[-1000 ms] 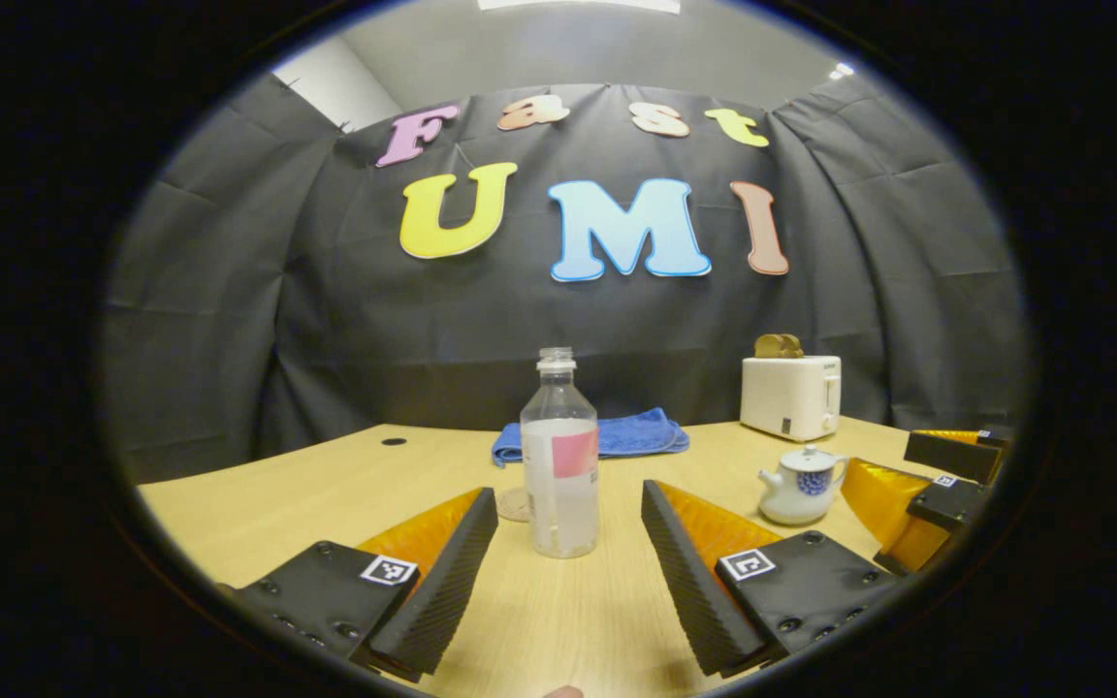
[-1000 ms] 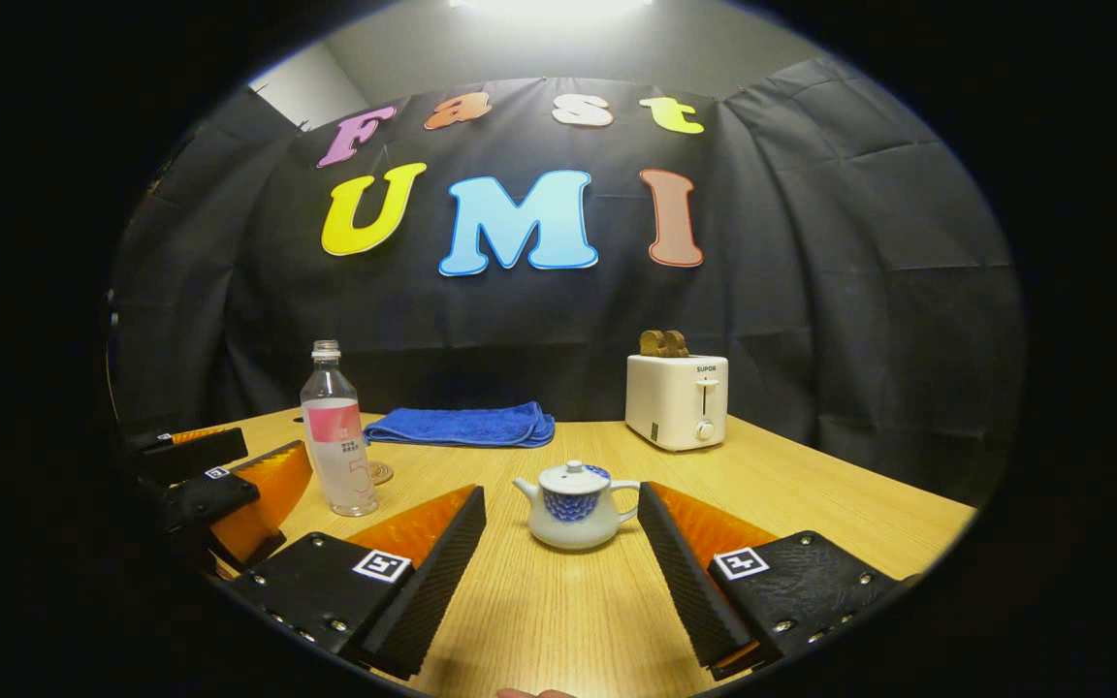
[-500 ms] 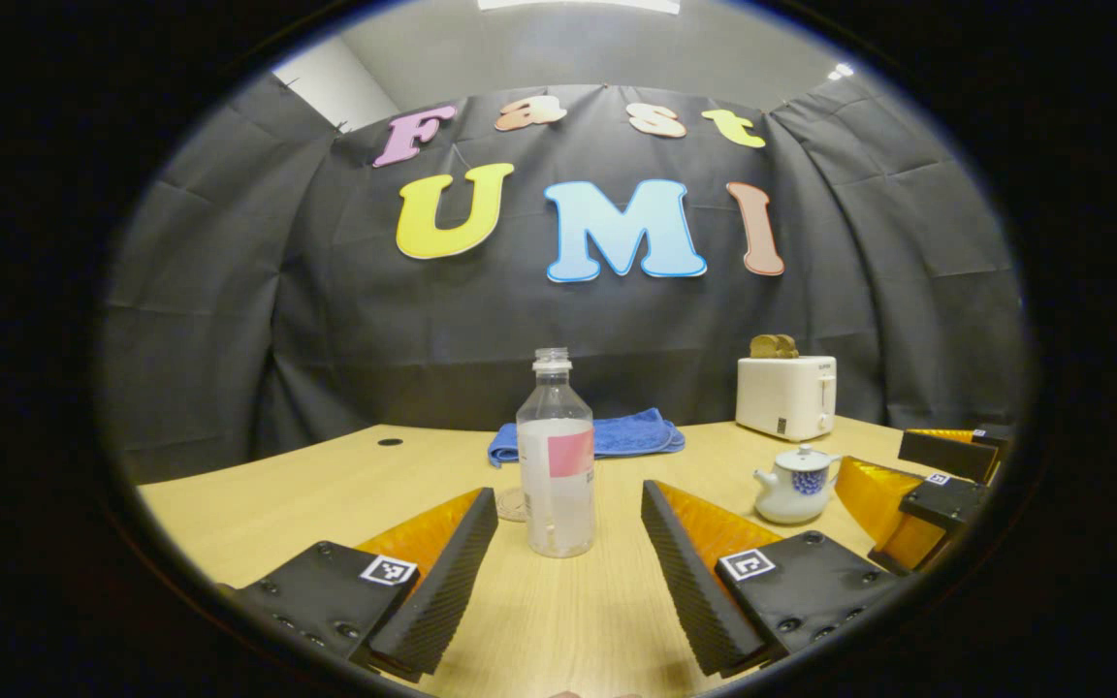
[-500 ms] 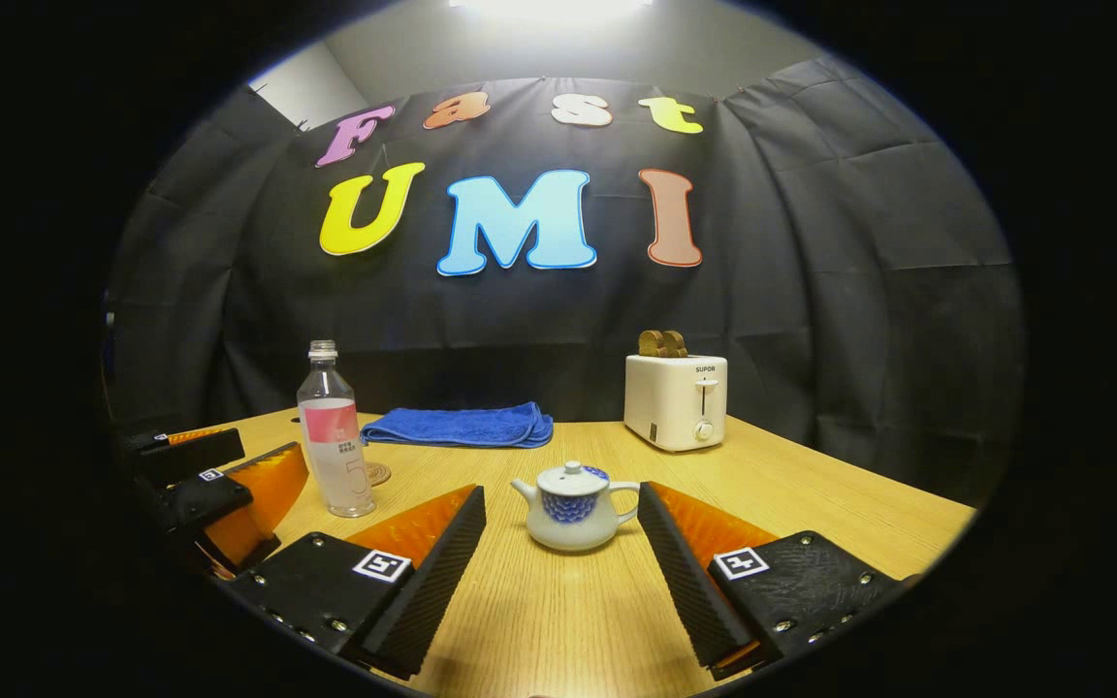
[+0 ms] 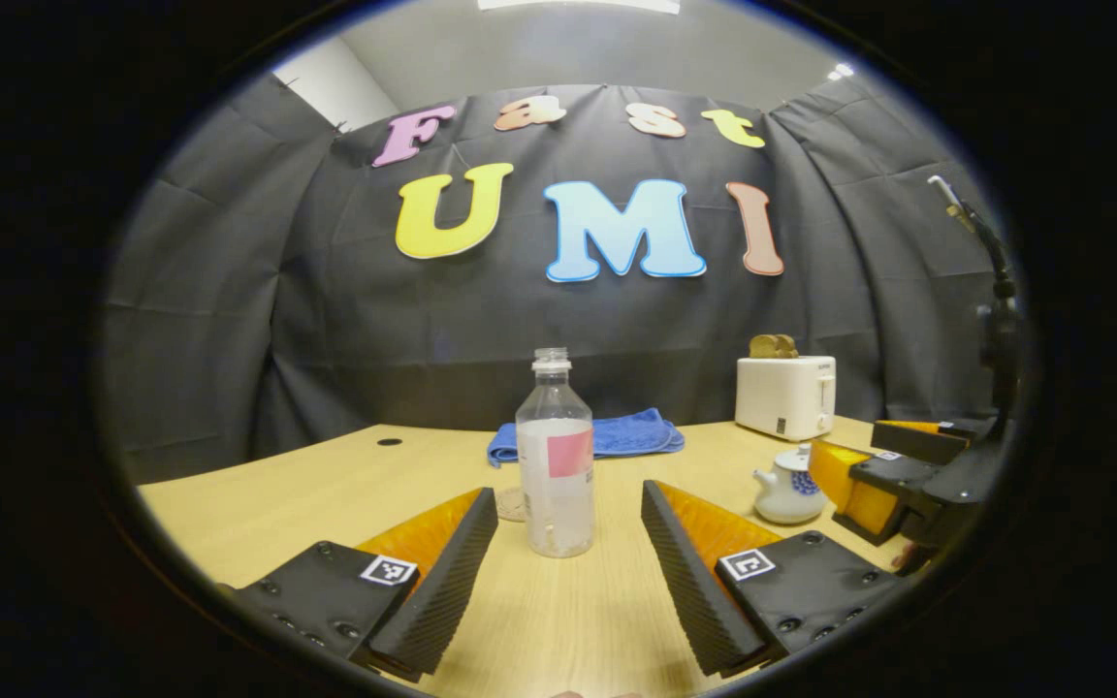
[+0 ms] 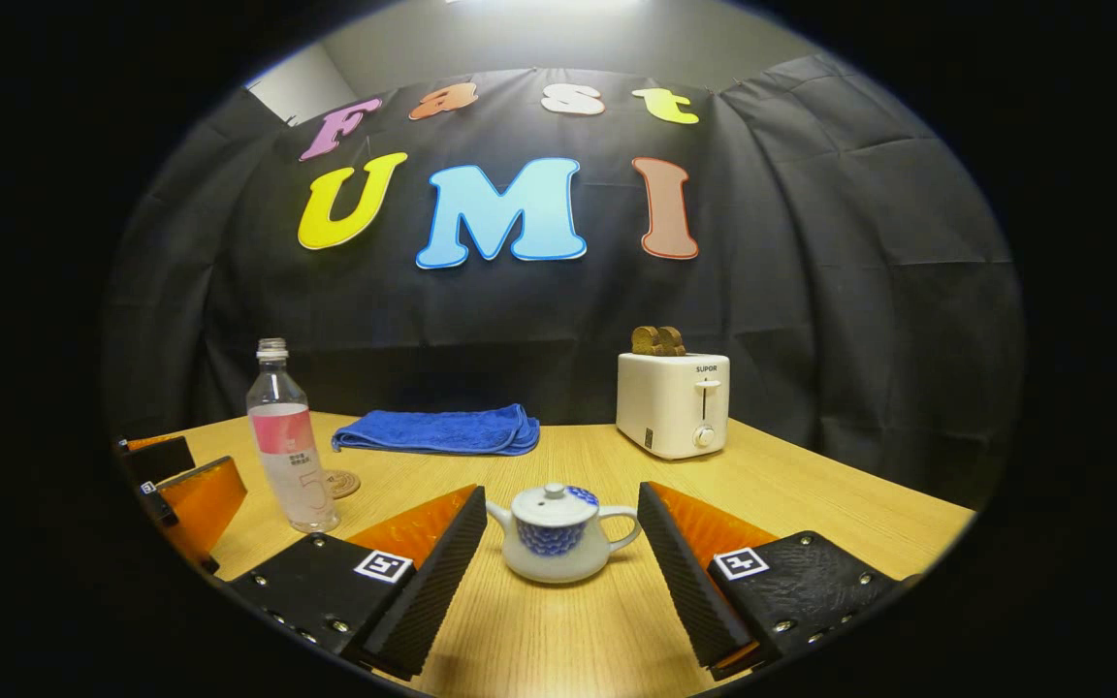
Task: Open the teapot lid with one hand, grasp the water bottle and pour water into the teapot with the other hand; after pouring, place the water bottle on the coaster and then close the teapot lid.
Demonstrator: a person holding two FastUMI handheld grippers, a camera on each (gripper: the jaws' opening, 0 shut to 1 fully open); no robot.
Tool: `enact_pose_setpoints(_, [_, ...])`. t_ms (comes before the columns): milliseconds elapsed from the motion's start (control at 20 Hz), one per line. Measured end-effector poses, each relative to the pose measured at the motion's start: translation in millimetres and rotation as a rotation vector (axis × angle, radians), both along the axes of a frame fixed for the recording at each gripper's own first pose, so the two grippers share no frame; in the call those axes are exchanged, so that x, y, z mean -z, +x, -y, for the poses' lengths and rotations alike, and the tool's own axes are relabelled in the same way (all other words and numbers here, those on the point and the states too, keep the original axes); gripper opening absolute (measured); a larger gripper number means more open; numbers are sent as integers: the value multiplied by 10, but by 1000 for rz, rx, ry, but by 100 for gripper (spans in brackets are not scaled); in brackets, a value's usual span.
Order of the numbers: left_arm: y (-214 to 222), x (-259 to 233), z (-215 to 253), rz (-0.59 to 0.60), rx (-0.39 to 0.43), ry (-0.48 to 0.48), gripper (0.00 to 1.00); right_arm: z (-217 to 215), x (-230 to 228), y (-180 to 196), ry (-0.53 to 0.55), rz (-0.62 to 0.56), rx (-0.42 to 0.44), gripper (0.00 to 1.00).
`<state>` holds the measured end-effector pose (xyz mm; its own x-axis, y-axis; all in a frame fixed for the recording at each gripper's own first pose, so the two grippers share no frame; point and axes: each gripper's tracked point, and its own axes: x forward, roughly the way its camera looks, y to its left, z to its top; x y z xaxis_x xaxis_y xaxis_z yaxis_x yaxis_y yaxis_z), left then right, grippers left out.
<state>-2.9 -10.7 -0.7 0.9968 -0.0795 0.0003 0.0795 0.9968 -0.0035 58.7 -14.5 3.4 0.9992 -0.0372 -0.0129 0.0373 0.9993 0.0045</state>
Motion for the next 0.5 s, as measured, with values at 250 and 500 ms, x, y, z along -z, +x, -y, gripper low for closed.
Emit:
enact_pose_setpoints(250, [-1,3,6,-1,3,0,100,-1,43,318,25,-34,-16,84])
enact_pose_setpoints(500, [4,5,10,-1,9,0,100,24,136,512,51,-103,-15,71])
